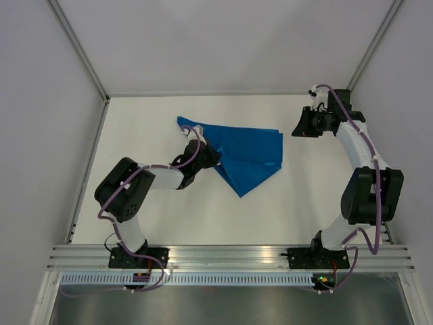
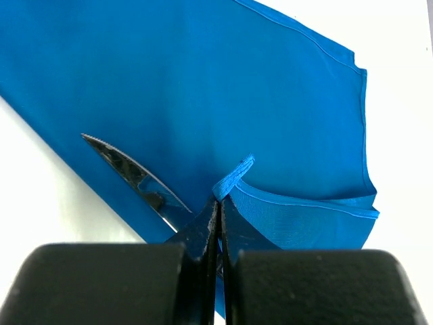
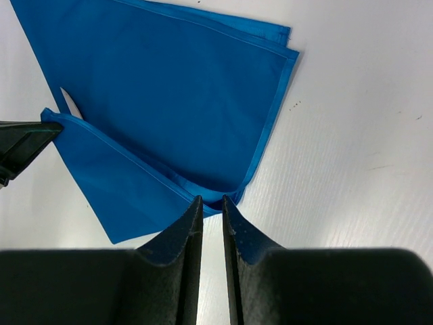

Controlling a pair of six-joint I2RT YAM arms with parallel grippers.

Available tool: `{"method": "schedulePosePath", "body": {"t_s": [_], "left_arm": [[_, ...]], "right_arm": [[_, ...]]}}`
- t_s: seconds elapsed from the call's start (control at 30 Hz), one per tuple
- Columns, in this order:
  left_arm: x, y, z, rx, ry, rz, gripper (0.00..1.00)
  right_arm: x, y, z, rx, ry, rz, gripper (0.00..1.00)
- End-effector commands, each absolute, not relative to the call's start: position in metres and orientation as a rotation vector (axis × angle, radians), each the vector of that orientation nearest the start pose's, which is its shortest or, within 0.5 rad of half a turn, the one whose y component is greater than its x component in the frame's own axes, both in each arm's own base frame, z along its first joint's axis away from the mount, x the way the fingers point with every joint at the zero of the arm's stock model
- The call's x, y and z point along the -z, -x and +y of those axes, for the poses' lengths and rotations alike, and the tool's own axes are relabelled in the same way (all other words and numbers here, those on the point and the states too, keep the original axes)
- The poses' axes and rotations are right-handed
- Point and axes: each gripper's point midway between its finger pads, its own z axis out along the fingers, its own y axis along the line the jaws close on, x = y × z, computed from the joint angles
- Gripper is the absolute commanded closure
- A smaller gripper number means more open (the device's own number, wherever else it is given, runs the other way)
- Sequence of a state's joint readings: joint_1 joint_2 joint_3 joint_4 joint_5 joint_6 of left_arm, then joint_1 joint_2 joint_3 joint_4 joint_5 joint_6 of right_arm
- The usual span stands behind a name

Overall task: Fold the napkin, place the utensils inside, and roll it up
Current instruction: Fold the napkin

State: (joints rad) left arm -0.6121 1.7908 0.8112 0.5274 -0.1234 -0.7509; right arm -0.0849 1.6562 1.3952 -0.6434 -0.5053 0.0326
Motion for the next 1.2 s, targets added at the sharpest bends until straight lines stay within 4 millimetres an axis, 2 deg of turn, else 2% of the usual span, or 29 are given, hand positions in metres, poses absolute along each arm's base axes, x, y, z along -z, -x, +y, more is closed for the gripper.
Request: {"method": "schedulePosePath", "body": {"t_s": [0.0, 0.6, 0.8, 0.87, 0.93, 1.17], "left_arm": [[-0.064, -0.392, -0.279, 0.773, 0.304, 2.089, 0.98], [-0.048, -0.401, -0.266, 0.804, 0.407, 2.125, 0.98], [-0.048, -0.406, -0.264, 0.83, 0.423, 2.127, 0.93], [-0.047, -0.407, -0.263, 0.835, 0.424, 2.13, 0.86], [-0.048, -0.408, -0.263, 0.838, 0.421, 2.131, 0.75], [-0.06, -0.416, -0.264, 0.87, 0.382, 2.101, 0.56]], "right_arm": [[-0.165, -0.412, 0.053, -0.574, 0.093, 2.412, 0.77], [-0.154, -0.411, 0.065, -0.554, 0.141, 2.45, 0.77], [-0.152, -0.41, 0.068, -0.555, 0.147, 2.457, 0.77], [-0.151, -0.41, 0.069, -0.556, 0.148, 2.46, 0.77], [-0.15, -0.41, 0.07, -0.554, 0.15, 2.463, 0.77], [-0.149, -0.409, 0.071, -0.557, 0.155, 2.467, 0.77]]}}
